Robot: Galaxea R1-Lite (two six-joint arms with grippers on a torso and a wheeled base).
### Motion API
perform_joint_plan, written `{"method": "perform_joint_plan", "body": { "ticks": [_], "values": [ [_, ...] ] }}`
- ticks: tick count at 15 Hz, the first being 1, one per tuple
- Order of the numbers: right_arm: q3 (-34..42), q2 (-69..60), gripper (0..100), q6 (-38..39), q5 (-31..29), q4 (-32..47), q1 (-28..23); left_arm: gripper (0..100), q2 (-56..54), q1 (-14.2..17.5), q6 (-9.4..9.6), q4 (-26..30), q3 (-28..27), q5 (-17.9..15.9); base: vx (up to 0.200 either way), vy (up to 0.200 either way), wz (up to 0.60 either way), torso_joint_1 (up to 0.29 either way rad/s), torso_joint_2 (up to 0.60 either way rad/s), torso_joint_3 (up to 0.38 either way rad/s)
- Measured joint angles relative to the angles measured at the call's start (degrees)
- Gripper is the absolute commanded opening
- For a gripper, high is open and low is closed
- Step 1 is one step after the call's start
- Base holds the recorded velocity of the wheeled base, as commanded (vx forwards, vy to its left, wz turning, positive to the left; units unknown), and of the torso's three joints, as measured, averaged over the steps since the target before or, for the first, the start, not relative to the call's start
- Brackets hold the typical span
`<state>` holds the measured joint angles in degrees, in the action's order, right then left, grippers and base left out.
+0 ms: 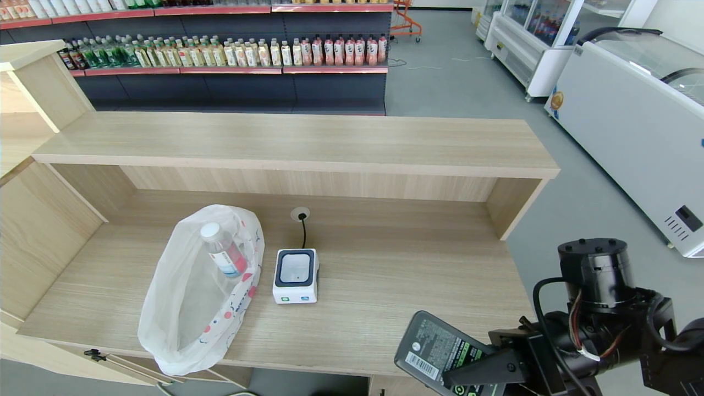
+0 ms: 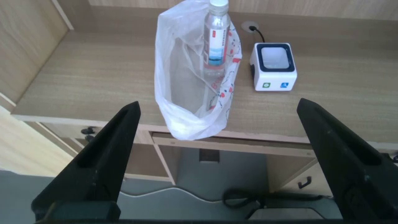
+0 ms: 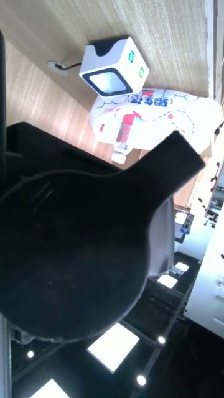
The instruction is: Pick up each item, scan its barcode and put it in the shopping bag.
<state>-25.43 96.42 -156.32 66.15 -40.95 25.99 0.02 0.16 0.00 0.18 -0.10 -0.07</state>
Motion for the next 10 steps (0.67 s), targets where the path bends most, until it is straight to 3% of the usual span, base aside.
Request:
{"method": "perform_joint_plan", "body": {
  "ticks": [10],
  "values": [
    [0.68,-0.61,0,0.77,0.01,0.20,-0.06,100,0.00,0.00,0.00,0.00,0.00,0.00,0.000,0.000,0.00,0.000,0.00,0.000]
  ]
}}
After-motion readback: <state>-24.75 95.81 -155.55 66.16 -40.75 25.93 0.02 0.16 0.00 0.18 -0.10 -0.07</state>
